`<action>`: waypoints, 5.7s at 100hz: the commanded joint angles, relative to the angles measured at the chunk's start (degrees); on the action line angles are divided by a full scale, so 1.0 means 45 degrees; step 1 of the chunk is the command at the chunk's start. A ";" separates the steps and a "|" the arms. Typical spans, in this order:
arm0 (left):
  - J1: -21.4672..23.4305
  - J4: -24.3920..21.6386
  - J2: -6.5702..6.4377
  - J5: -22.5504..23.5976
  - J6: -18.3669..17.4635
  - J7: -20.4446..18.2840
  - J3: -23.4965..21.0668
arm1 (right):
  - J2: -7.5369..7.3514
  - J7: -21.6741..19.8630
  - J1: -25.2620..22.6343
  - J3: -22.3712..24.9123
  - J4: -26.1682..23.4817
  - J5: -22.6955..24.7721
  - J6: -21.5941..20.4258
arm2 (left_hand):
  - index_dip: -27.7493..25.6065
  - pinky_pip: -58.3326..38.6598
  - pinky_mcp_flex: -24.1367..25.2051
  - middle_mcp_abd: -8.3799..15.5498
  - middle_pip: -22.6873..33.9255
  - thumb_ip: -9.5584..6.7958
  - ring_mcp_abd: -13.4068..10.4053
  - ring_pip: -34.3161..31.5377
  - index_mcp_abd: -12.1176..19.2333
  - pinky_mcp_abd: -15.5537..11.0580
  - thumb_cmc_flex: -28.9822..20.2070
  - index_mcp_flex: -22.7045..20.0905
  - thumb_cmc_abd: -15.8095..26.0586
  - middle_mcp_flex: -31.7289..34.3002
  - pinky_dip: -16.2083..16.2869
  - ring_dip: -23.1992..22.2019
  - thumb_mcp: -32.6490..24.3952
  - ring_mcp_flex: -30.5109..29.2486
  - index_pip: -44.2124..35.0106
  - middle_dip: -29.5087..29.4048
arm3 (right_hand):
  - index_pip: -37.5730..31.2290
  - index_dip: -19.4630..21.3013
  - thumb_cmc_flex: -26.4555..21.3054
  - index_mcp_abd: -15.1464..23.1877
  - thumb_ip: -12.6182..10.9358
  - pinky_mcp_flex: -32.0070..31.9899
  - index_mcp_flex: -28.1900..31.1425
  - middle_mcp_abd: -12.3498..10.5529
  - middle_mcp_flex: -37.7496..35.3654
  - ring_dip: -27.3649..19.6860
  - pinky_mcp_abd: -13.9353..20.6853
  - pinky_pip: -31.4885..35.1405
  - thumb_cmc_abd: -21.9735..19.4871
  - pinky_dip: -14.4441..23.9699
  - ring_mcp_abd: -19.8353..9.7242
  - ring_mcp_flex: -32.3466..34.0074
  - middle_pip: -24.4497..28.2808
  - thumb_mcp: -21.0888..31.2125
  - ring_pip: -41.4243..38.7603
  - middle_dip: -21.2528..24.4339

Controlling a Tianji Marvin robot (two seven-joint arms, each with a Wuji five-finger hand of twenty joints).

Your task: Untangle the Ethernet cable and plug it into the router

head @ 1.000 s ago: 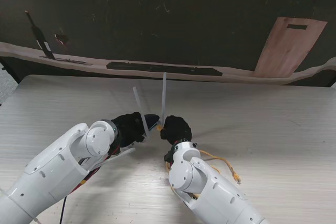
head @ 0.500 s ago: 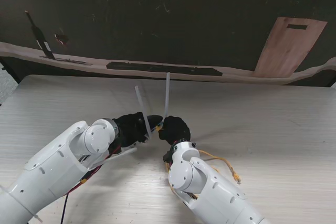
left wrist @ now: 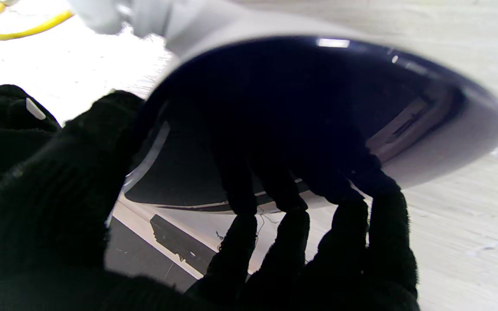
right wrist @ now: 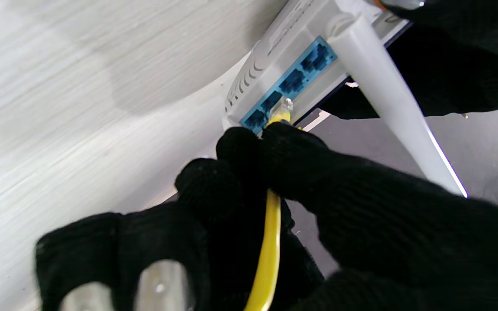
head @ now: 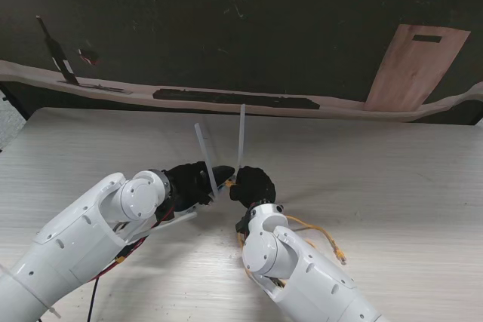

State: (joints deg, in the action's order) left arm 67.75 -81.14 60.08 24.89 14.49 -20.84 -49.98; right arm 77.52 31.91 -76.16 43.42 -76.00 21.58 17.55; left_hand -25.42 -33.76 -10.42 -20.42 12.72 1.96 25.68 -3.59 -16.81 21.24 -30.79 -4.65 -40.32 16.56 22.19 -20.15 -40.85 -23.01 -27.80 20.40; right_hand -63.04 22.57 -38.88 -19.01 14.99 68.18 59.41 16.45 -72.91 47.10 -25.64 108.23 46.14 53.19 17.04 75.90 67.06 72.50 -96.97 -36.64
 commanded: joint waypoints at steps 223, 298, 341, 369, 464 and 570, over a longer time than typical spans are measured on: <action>-0.0528 0.1987 0.0077 -0.0683 -0.1625 -0.1181 0.1399 | -0.0082 -0.1554 -0.1232 0.1141 -0.2189 -0.2356 0.2124 | -0.0943 -0.5582 -0.1543 0.1924 0.5541 -0.0603 -0.2500 -0.7092 0.1396 -0.2498 -0.6344 -0.2094 0.2667 0.1818 0.0605 -0.1660 -0.3143 -0.2617 -0.5212 0.1306 | -0.1965 0.1115 0.0632 -0.2596 -0.1383 -0.0060 0.1741 0.0861 -0.2318 0.0355 0.0847 0.2611 -0.1655 -0.1846 -0.1883 -0.0261 0.5098 0.0816 -0.1169 0.0575; -0.0450 0.2038 0.0072 -0.0573 -0.1833 -0.1085 0.1389 | 0.0299 -0.1665 -0.1105 0.1549 -0.2245 -0.4370 0.3066 | -0.0945 -0.5653 -0.1531 0.1943 0.5550 -0.0556 -0.2514 -0.7085 0.1420 -0.2487 -0.6361 -0.2108 0.2650 0.1816 0.0466 -0.1692 -0.3164 -0.2629 -0.5196 0.1314 | -0.1766 0.1306 0.0777 -0.2335 -0.1411 -0.0126 0.1906 0.0907 -0.2317 0.0185 0.0458 0.2570 -0.2200 -0.2284 -0.1535 -0.0278 0.5037 0.0535 -0.1105 0.0671; -0.0338 0.1971 0.0050 -0.0465 -0.1854 -0.1061 0.1262 | 0.0518 -0.1407 -0.1094 0.1804 -0.2107 -0.5050 0.3521 | -0.0953 -0.5688 -0.1565 0.1930 0.5553 -0.0516 -0.2494 -0.7071 0.1399 -0.2480 -0.6377 -0.2111 0.2615 0.1831 0.0359 -0.1717 -0.3180 -0.2679 -0.5209 0.1316 | -0.1680 0.1338 0.0809 -0.2232 -0.1319 -0.0140 0.2025 0.0947 -0.2317 0.0137 0.0347 0.2560 -0.2217 -0.2369 -0.1432 -0.0287 0.4986 0.0612 -0.1120 0.0710; -0.0237 0.1950 0.0046 -0.0407 -0.1832 -0.1016 0.1146 | 0.0457 -0.1647 -0.1167 0.1951 -0.2245 -0.5204 0.3787 | -0.0965 -0.5694 -0.1586 0.1956 0.5570 -0.0490 -0.2508 -0.7061 0.1382 -0.2418 -0.6520 -0.2098 0.2591 0.1850 0.0270 -0.1731 -0.3203 -0.2705 -0.5230 0.1323 | -0.1586 0.1608 0.1047 -0.2017 -0.1548 -0.0140 0.2172 0.0925 -0.2317 0.0107 0.0338 0.2562 -0.2906 -0.2379 -0.1408 -0.0288 0.4995 0.0260 -0.1108 0.0727; -0.0462 0.2073 0.0022 -0.0512 -0.1918 -0.1217 0.1327 | 0.0302 -0.2133 -0.1496 0.2282 -0.3217 -0.6504 0.3703 | -0.0961 -0.6294 -0.3535 0.1873 0.5610 -0.1169 -0.2431 -0.7545 0.1422 -0.1292 -0.6820 -0.2348 0.0839 0.2103 -0.1590 -0.1794 -0.6218 -0.3507 -0.5163 0.1352 | -0.1267 0.2152 0.1023 -0.1922 -0.1796 -0.0175 0.1994 0.0842 -0.2316 -0.0160 0.0125 0.2223 -0.3419 -0.2491 -0.1415 -0.0287 0.4847 -0.0271 -0.1033 0.0949; -0.0385 0.2020 0.0058 -0.0515 -0.1851 -0.1084 0.1178 | 0.0806 -0.0974 -0.1551 0.2461 -0.2552 -0.7125 0.3902 | -0.0950 -0.6308 -0.3518 0.1829 0.5595 -0.0437 -0.2373 -0.7809 0.1355 -0.1478 -0.7018 -0.2394 0.0783 0.2157 -0.1689 -0.1596 -0.6555 -0.3489 -0.5124 0.1344 | -0.1252 0.2117 0.1042 -0.1888 -0.1782 -0.0187 0.1855 0.0882 -0.2315 -0.0294 0.0017 0.2110 -0.3539 -0.2518 -0.1407 -0.0289 0.4768 -0.0349 -0.1013 0.1041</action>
State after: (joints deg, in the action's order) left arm 62.60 -74.93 60.70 22.82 5.12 -22.59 -46.37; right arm 80.88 28.17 -82.54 54.35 -88.45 -10.37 34.80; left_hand -26.14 -34.78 -17.53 -17.03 25.75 4.88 24.61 -5.03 -11.89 21.17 -30.74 -6.42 -45.29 16.55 11.37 -23.18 -33.10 -27.31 -39.29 21.16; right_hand -64.53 30.80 -33.96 -17.62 8.40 67.92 62.51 15.44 -74.31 45.84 -27.14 108.55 33.96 44.77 17.01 76.61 71.30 69.63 -98.77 -31.77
